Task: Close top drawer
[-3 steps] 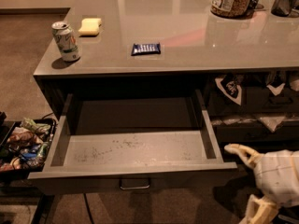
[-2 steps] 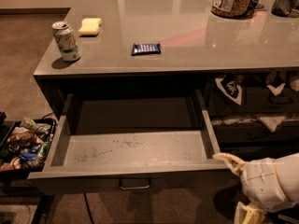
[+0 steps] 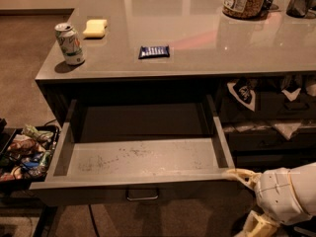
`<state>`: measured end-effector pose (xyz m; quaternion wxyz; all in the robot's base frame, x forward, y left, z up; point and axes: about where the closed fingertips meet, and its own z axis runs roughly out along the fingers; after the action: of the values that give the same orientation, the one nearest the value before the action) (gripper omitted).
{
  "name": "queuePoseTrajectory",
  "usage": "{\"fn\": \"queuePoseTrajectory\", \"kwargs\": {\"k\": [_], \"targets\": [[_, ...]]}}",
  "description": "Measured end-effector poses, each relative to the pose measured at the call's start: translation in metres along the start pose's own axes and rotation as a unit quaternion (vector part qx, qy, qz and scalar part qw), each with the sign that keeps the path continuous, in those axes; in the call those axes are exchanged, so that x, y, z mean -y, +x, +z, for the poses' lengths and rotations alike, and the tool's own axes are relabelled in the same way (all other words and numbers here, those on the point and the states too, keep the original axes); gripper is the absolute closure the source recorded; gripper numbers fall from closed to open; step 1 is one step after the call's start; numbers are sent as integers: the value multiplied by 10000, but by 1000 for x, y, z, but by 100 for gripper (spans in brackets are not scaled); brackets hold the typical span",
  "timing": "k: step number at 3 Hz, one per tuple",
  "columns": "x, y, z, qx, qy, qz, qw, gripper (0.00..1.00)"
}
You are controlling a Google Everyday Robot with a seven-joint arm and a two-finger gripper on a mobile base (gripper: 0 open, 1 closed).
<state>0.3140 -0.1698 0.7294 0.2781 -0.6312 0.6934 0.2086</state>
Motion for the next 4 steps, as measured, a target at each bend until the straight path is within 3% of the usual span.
{"fn": "queuePoseTrajectory", "kwargs": {"k": [2, 3, 4], "targets": [[-1, 1, 5, 46, 54, -24, 10000, 65], [-4, 12, 32, 430, 258, 29, 9987, 89], [0, 26, 68, 798, 625, -77, 9948, 100]]}}
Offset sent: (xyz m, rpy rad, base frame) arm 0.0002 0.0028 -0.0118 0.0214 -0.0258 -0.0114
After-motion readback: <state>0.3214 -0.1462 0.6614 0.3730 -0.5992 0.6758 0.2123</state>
